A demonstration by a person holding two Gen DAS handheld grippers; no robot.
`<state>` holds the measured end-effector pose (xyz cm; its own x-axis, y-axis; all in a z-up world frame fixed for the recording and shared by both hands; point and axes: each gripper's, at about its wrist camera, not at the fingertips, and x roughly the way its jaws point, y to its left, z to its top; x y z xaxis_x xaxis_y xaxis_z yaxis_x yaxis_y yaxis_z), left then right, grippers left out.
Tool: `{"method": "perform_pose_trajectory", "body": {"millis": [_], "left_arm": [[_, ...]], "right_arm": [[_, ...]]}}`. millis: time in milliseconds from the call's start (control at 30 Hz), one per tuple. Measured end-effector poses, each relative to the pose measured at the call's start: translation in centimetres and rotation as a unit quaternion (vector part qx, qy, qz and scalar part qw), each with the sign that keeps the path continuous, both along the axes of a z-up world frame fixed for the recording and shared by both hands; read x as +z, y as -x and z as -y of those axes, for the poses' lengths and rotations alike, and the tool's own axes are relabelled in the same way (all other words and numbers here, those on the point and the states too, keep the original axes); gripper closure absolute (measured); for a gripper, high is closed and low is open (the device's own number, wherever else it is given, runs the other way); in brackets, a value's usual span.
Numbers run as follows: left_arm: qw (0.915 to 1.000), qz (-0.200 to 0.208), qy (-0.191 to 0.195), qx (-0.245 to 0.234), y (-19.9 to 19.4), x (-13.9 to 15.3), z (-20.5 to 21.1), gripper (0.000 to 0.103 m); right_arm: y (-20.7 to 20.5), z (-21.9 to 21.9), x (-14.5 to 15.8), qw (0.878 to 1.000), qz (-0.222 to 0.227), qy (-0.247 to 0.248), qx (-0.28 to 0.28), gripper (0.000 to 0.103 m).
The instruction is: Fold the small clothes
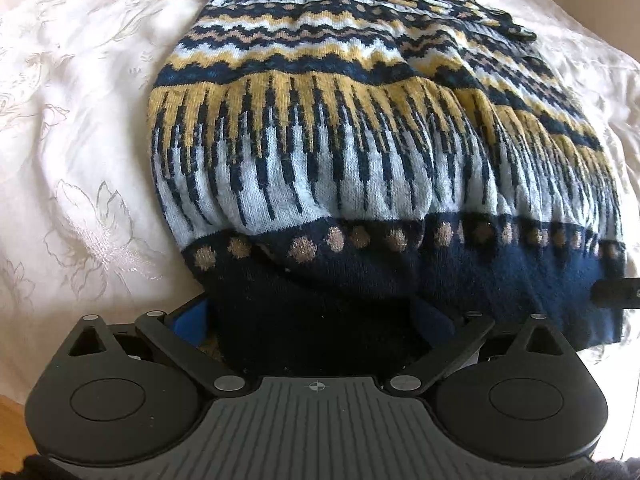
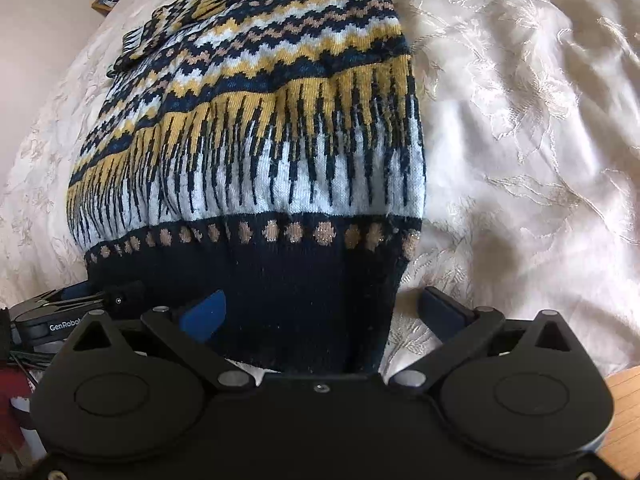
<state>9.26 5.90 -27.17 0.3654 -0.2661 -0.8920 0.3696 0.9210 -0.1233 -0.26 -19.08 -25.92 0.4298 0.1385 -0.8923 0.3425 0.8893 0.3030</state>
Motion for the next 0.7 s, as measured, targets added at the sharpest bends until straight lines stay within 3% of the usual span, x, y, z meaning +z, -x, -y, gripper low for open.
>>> {"method": "perform_pose_trajectory", "body": {"millis": [700], "left_arm": [[0.9999, 0.008, 0.009, -0.005, 0.3, 0.0, -0.4, 0.002]], "right_arm": [[1.6, -0.5, -0.1, 0.999, 0.048, 0.018, 0.0, 0.0]]}}
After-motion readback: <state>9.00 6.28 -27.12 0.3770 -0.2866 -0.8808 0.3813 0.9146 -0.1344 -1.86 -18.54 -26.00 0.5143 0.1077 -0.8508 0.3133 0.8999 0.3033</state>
